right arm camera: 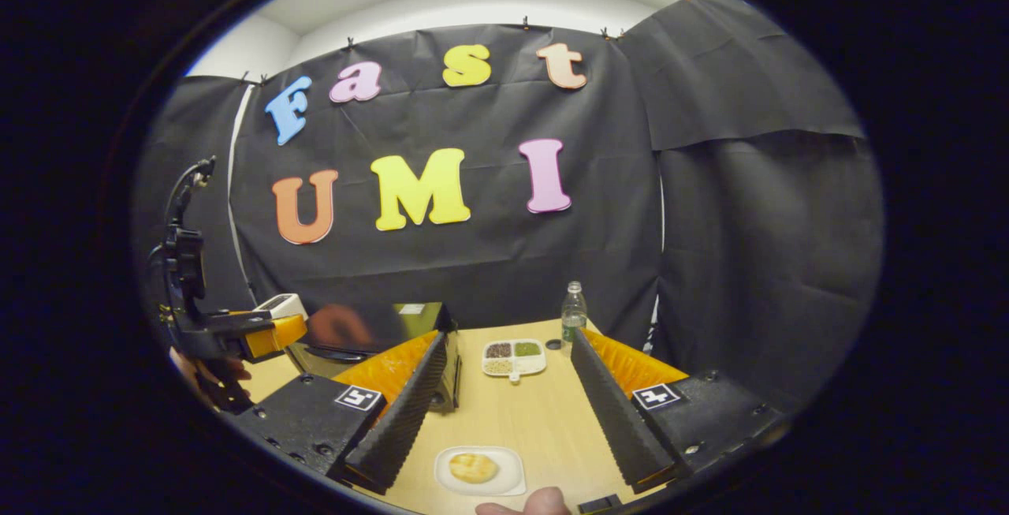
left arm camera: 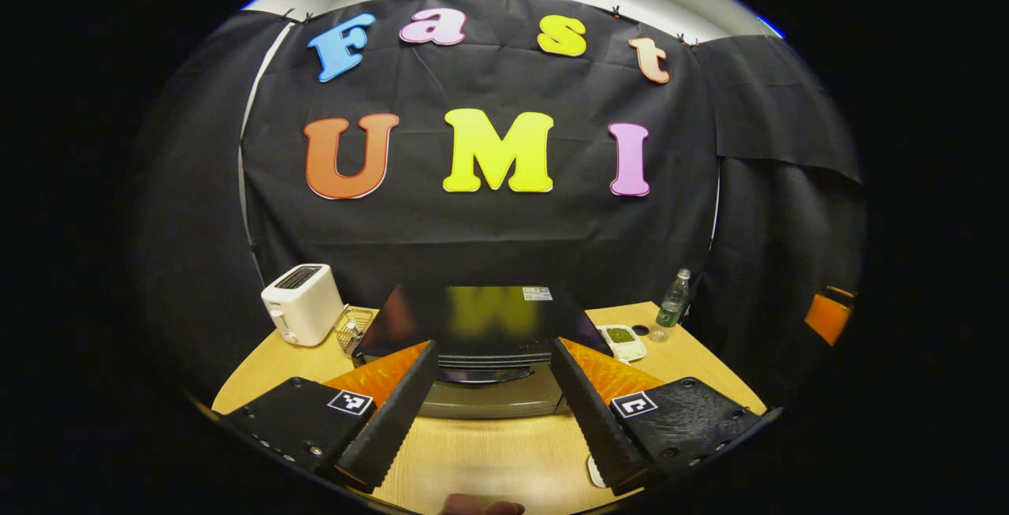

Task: Open the electric oven with the left hand, put the food in, and close the electric oven.

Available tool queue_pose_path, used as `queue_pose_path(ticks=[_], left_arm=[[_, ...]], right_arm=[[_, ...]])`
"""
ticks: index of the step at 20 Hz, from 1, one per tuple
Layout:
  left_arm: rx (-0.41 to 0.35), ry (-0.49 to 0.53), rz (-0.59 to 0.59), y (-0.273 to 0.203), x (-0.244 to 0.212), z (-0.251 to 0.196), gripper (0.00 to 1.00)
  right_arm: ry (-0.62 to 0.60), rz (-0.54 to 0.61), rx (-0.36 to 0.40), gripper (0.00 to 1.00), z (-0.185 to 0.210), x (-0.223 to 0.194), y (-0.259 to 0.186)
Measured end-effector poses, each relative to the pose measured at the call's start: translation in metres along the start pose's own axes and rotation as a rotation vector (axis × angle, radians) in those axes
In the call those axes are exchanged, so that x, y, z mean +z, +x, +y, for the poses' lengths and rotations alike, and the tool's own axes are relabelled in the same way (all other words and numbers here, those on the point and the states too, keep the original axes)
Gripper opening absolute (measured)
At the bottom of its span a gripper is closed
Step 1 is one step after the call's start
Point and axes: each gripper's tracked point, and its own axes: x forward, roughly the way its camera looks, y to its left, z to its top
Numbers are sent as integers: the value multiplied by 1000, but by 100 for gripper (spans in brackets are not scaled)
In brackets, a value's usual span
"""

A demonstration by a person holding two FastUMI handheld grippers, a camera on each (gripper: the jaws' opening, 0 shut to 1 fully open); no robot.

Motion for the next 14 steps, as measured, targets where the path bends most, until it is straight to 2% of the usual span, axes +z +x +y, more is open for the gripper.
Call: queue_pose_path(ticks=[4, 7, 10, 11, 12, 13, 14], left_arm=[[19, -28, 84, 51, -32, 10, 95], [31, -20, 130, 74, -49, 15, 95], [62, -12, 153, 84, -60, 22, 95], [59, -1, 131, 85, -55, 20, 84], [57, 0, 152, 85, -63, 20, 93], [63, 11, 158, 81, -66, 19, 84], [61, 27, 133, 80, -60, 18, 98]], right_arm=[[-3, 27, -18, 99, -19, -7, 14], [10, 74, -22, 99, -23, -22, 25], [7, 68, -26, 99, -24, -21, 34], [7, 69, -27, 99, -25, -21, 37], [13, 73, -22, 98, -22, -22, 39], [17, 71, -19, 99, -21, -21, 41], [18, 70, -18, 99, -20, -22, 43]])
